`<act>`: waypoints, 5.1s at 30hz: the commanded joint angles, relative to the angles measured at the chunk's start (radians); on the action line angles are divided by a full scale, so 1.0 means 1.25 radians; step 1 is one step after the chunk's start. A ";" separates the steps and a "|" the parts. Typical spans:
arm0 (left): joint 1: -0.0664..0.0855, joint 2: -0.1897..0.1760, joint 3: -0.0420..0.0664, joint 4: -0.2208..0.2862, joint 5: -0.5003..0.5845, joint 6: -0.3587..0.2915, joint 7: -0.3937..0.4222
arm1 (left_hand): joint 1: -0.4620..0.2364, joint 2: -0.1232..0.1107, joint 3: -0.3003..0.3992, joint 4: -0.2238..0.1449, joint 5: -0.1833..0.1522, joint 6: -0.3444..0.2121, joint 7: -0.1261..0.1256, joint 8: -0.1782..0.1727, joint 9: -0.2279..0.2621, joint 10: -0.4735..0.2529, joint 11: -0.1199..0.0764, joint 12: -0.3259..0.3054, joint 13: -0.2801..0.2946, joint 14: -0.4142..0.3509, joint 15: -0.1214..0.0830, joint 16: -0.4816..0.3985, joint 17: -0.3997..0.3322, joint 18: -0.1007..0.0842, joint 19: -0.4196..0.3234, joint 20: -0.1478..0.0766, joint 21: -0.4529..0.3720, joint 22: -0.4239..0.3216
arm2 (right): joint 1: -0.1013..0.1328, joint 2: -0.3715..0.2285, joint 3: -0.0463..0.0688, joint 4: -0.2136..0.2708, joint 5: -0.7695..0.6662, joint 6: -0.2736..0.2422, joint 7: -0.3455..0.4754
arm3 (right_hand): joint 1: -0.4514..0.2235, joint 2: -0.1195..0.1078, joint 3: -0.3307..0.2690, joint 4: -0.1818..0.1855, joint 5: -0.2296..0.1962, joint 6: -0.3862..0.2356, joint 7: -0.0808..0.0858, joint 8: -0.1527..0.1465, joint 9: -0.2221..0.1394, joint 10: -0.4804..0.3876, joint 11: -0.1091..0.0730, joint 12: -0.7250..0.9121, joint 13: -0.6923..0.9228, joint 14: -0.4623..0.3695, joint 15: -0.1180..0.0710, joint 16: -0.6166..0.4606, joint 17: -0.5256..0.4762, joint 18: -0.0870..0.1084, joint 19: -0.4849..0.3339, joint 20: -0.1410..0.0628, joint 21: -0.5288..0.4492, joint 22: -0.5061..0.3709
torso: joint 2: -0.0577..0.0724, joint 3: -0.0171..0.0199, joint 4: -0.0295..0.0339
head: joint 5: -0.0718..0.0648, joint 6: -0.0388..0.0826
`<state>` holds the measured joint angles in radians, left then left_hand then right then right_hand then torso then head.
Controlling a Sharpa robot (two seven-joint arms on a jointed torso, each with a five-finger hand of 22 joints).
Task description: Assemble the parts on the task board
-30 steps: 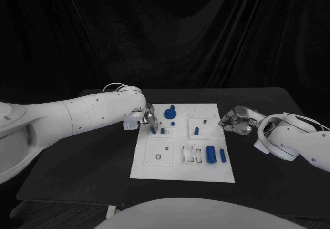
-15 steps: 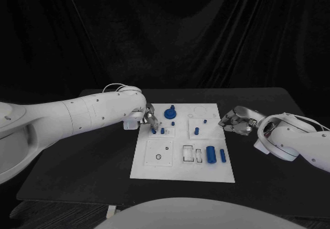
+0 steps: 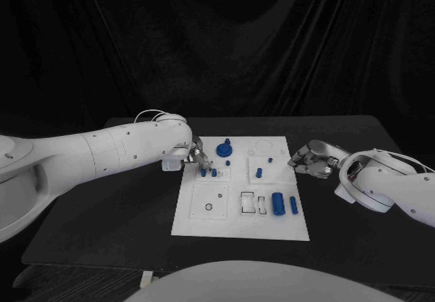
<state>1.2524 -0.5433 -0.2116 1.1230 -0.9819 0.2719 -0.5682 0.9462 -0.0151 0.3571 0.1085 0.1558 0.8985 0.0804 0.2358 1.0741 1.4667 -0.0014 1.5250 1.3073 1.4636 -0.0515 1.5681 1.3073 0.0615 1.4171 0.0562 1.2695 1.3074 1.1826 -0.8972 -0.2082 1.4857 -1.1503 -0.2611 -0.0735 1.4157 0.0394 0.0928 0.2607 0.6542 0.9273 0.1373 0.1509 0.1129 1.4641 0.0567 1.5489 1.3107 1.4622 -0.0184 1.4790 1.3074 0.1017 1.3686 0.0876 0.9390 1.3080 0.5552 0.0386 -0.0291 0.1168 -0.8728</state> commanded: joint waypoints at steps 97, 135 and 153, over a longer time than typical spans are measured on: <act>0.024 -0.105 0.000 0.143 -0.087 -0.364 0.218 | 0.102 -0.009 -0.177 0.143 0.150 -0.021 -0.034 0.229 0.210 0.034 -0.020 -0.021 0.168 0.086 -0.015 0.002 0.211 0.005 -0.004 -0.013 -0.017 0.138 | -0.005 -0.002 0.000 -0.005 -0.004 -0.020 0.017 | 0.001 -0.007 0.006 -0.002 0.003 -0.001 0.001 -0.003 -0.001 0.050 -0.001 -0.005 0.170 0.054 0.001 -0.003 0.116 0.014 -0.005 0.000 -0.006 0.082 | 0.000 -0.0001 0.0000 | -0.003 0.000; -0.037 0.005 -0.001 0.001 -0.571 -0.418 0.606 | 0.398 -0.080 -0.091 0.066 -0.068 -0.057 -0.060 -0.137 -0.574 -0.579 0.001 -1.008 -0.802 -0.142 0.005 -0.314 -0.200 0.011 -0.042 0.034 -0.033 0.131 | -0.006 -0.015 0.000 0.022 -0.004 -0.132 0.145 | -0.017 -0.026 0.003 0.005 0.014 0.015 -0.004 0.005 0.003 0.030 -0.006 -0.021 0.144 0.057 -0.002 0.002 0.121 0.011 0.002 -0.002 0.011 0.087 | 0.001 -0.0019 -0.0003 | -0.008 0.000; -0.064 0.043 -0.001 -0.045 -0.617 -0.392 0.562 | 0.388 -0.070 -0.108 0.054 -0.055 -0.016 -0.045 -0.124 -0.605 -0.507 0.009 -0.962 -0.795 -0.148 0.012 -0.301 -0.216 0.011 -0.039 0.033 -0.035 0.131 | -0.010 -0.020 0.000 0.024 -0.004 -0.123 0.143 | -0.018 -0.027 0.002 0.006 0.014 0.015 -0.005 0.005 0.003 0.028 -0.006 -0.022 0.142 0.056 -0.002 0.000 0.119 0.012 0.002 -0.003 0.008 0.086 | 0.000 -0.0001 0.0002 | -0.010 0.000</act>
<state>1.1733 -0.4927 -0.2134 1.0675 -1.7174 -0.2333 0.1539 1.4338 -0.1071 0.2235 0.1806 0.0852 0.8739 0.0233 0.0755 0.3196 0.8273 0.0121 0.3204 0.3120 1.2794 -0.0428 1.1847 1.0375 0.0928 1.3639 0.0988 1.2231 1.3076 1.1723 -0.9211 -0.2082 1.5136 -1.1504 -0.4070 0.1010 1.3946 0.0104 0.0954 0.2636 0.6654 0.9398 0.1318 0.1509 0.1160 1.4641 0.0566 1.5240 1.3082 1.4622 -0.0184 1.4790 1.3074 0.1017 1.3686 0.0877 0.9532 1.3078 0.5560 0.0380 -0.0292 0.1041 -0.8728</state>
